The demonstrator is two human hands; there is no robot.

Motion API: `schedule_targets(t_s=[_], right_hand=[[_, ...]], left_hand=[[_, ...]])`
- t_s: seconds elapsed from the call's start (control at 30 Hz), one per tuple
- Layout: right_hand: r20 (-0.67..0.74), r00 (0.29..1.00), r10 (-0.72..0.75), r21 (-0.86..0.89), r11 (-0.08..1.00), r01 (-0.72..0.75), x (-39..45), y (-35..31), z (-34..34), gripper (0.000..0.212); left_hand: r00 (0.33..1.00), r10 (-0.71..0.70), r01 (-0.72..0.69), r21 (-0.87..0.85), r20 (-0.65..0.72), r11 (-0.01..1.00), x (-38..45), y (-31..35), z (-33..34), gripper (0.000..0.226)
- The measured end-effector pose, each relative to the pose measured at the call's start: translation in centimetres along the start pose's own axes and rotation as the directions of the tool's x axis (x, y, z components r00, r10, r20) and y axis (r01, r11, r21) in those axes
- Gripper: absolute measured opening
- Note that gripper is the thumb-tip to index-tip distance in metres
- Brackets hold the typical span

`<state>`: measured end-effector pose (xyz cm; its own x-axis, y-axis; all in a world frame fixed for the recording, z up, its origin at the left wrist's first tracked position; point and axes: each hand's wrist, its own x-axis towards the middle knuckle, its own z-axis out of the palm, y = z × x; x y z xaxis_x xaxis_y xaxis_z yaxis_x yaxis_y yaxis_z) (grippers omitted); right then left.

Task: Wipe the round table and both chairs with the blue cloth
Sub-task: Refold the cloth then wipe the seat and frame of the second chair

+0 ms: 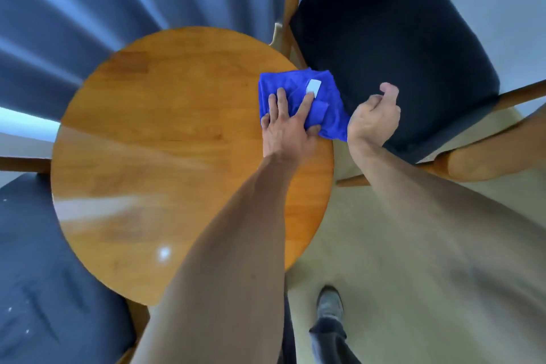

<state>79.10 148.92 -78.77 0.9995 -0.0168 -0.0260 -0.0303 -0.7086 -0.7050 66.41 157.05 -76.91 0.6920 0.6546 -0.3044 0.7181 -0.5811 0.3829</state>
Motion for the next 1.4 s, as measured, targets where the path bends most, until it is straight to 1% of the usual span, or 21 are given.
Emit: schedule_targets(t_s=[0.1,0.23,0.33,0.4,0.47,0.53,0.6,0.67,0.77,0.83,0.9,0.97,1.03,1.1,1.13,1.2,1.27,1.37,1.4], right_hand=[[-0.04,0.998,0.037,-0.007,0.999,-0.038,1.5,-1.8,2.2,0.04],[0.002,0.998,-0.067,-0.057,0.996,0.067,2.3,-4.2,4.8,0.045],[0.025,0.998,-0.052,-0.083,0.995,0.054,1.9,-6.2,6.6,0.053],[0.053,0.996,-0.078,-0.147,0.986,0.085,1.0,-7.3,7.8,0.055],[0.117,0.984,-0.132,-0.233,0.96,0.156,-0.2,-8.1,8.7,0.054],[0.212,0.964,-0.162,-0.32,0.92,0.225,-1.6,-8.2,9.4,0.052],[0.313,0.93,-0.192,-0.4,0.862,0.312,-3.5,-7.7,9.8,0.051],[0.349,0.911,-0.219,-0.456,0.81,0.369,-5.6,-7.2,9.9,0.053],[0.342,0.908,-0.243,-0.477,0.787,0.391,-8.2,-7.1,10.0,0.055],[0.352,0.904,-0.242,-0.477,0.784,0.396,-8.9,-7.3,10.0,0.055],[0.357,0.904,-0.234,-0.464,0.796,0.389,-9.4,-7.6,9.9,0.055],[0.379,0.89,-0.252,-0.449,0.791,0.415,-10.1,-7.6,9.4,0.054],[0.423,0.863,-0.278,-0.417,0.786,0.457,-11.4,-7.4,8.9,0.053],[0.493,0.809,-0.32,-0.359,0.772,0.524,-13.8,-6.7,7.9,0.053],[0.526,0.778,-0.345,-0.335,0.756,0.562,-15.1,-6.3,7.3,0.053],[0.583,0.718,-0.38,-0.3,0.72,0.625,-17.8,-5.3,6.2,0.053],[0.626,0.672,-0.394,-0.263,0.705,0.659,-20.1,-4.3,4.9,0.054],[0.649,0.647,-0.399,-0.235,0.704,0.67,-22.4,-3.0,3.5,0.054],[0.649,0.641,-0.41,-0.233,0.694,0.681,-23.1,-2.5,3.1,0.055]], left_hand=[[0.999,-0.037,0.037,-0.008,-0.02,0.999,4.3,-0.8,-1.7,0.067],[0.997,-0.069,0.069,0.009,-0.036,0.998,9.0,-2.5,-4.0,0.069],[0.993,-0.105,0.106,0.017,-0.047,0.994,10.9,-4.0,-5.6,0.069],[0.989,-0.13,0.132,0.017,-0.067,0.991,12.0,-5.3,-6.9,0.068],[0.983,-0.152,0.156,0.031,-0.098,0.987,13.0,-7.1,-8.3,0.064],[0.974,-0.189,0.196,0.051,-0.125,0.979,13.9,-9.3,-9.7,0.06],[0.952,-0.265,0.273,0.041,-0.151,0.961,14.1,-11.8,-10.8,0.058],[0.926,-0.336,0.344,0.015,-0.173,0.939,13.7,-14.1,-11.4,0.056],[0.891,-0.401,0.412,0.006,-0.211,0.911,11.3,-17.4,-11.8,0.056],[0.862,-0.447,0.462,0.008,-0.24,0.887,9.1,-19.1,-11.7,0.06],[0.813,-0.52,0.539,0.001,-0.261,0.842,6.3,-20.8,-11.4,0.067],[0.754,-0.601,0.618,-0.023,-0.265,0.786,2.6,-22.4,-10.8,0.071],[0.682,-0.682,0.692,-0.067,-0.264,0.718,-1.3,-23.6,-10.1,0.073],[0.608,-0.756,0.756,-0.116,-0.242,0.644,-5.6,-24.2,-9.2,0.073],[0.583,-0.779,0.775,-0.131,-0.23,0.619,-7.8,-24.3,-8.6,0.073],[0.552,-0.807,0.797,-0.154,-0.209,0.585,-11.7,-23.7,-7.2,0.073],[0.532,-0.824,0.807,-0.18,-0.193,0.563,-15.7,-22.4,-5.3,0.076],[0.521,-0.832,0.816,-0.175,-0.19,0.551,-20.8,-20.0,-2.4,0.077],[0.527,-0.828,0.816,-0.157,-0.194,0.556,-22.3,-19.2,-1.4,0.076]])
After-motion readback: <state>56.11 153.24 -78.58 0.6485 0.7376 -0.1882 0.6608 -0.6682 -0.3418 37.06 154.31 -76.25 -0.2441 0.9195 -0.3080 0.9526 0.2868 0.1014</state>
